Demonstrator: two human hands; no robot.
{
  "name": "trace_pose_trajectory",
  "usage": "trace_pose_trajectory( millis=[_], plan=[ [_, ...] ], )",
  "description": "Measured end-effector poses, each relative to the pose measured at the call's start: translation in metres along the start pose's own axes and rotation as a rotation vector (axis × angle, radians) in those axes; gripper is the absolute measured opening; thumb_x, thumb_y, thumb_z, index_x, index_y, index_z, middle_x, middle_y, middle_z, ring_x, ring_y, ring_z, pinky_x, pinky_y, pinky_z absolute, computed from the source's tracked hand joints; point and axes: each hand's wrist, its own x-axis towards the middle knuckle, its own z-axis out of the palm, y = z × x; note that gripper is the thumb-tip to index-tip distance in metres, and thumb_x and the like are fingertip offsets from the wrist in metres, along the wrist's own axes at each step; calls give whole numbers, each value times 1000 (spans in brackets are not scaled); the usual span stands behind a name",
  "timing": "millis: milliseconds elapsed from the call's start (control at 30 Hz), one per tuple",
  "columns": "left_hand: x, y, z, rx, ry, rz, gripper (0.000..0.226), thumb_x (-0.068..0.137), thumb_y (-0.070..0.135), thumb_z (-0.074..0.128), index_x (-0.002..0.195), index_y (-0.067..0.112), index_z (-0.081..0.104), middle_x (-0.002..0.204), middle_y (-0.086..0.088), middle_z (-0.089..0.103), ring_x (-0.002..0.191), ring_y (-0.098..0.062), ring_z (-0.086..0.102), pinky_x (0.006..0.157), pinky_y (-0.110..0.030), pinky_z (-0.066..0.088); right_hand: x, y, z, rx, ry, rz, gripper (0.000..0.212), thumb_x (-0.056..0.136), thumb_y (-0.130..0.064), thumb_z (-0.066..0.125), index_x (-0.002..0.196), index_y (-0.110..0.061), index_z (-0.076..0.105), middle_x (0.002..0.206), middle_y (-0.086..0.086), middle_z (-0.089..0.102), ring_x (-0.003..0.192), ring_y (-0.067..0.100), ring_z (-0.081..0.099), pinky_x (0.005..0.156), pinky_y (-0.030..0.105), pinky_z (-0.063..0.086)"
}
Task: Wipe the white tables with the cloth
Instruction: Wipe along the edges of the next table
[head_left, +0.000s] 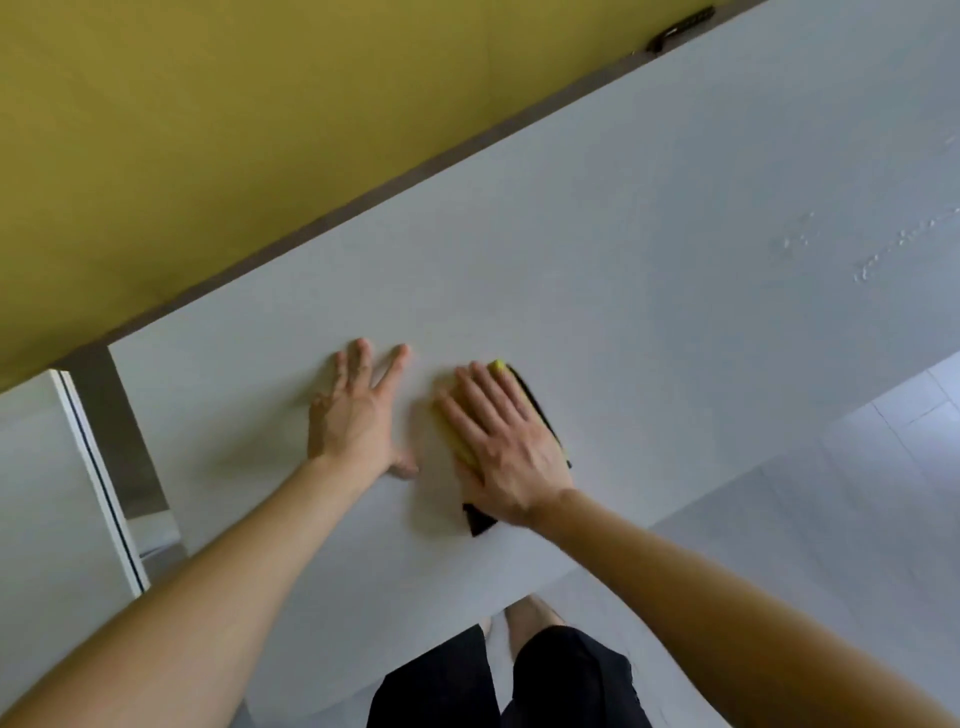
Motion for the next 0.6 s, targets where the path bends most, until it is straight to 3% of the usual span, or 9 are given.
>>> trace_pose_trajectory(
  millis=[100, 200, 267, 367, 467, 533, 600],
  plan=[
    [1, -3, -4, 45, -43, 39, 162, 60, 52, 103, 170, 36, -16, 179, -17, -13, 168, -39, -2, 123, -55, 42, -3, -16, 10, 15, -138, -305, 79, 99, -42, 59, 170, -17, 34, 180, 15, 20, 169, 32, 6, 136, 56, 10],
    [7, -21, -21, -11, -11, 91, 148, 64, 52, 101, 173, 37, 2, 178, -10, 10, 165, -32, 19, 123, -47, 42, 33, 55, -8, -55, -166, -411, 85, 92, -48, 64, 169, -22, 39, 179, 12, 25, 168, 33, 14, 137, 53, 9],
    [18, -37, -30, -74, 58, 30, 147, 64, 53, 101, 173, 37, 4, 177, -11, 15, 163, -34, 21, 124, -53, 40, 67, 120, -32, -83, -69, -207, 78, 97, -48, 58, 168, -23, 39, 177, 14, 29, 167, 35, 20, 137, 53, 9],
    [37, -58, -30, -72, 16, -124, 165, 55, 60, 103, 170, 37, -14, 178, -20, -9, 166, -46, 0, 127, -67, 26, 103, 189, -66, -93, 59, 259, 79, 97, -51, 45, 171, -24, 32, 179, 15, 23, 168, 35, 14, 137, 49, 1],
    [50, -66, -25, -74, -88, -148, 170, 51, 64, 103, 171, 29, -14, 176, -27, -11, 164, -52, 0, 128, -68, 25, 118, 162, -61, -82, 165, 555, 81, 96, -49, 47, 172, -24, 29, 181, 13, 15, 169, 31, 5, 137, 50, 0],
    [52, -65, -26, -49, -92, -139, 171, 51, 66, 102, 170, 25, -12, 174, -31, -7, 162, -55, 4, 127, -67, 29, 107, 94, -38, -73, 174, 514, 83, 96, -45, 53, 172, -20, 29, 180, 17, 16, 169, 36, 6, 137, 53, 2],
    [54, -64, -28, -19, -87, -140, 170, 52, 68, 101, 170, 24, -12, 174, -32, -4, 161, -56, 9, 124, -65, 34, 84, 15, -10, -2, 119, 231, 82, 95, -39, 63, 168, -14, 37, 177, 22, 25, 167, 40, 13, 135, 58, 8]
  ],
)
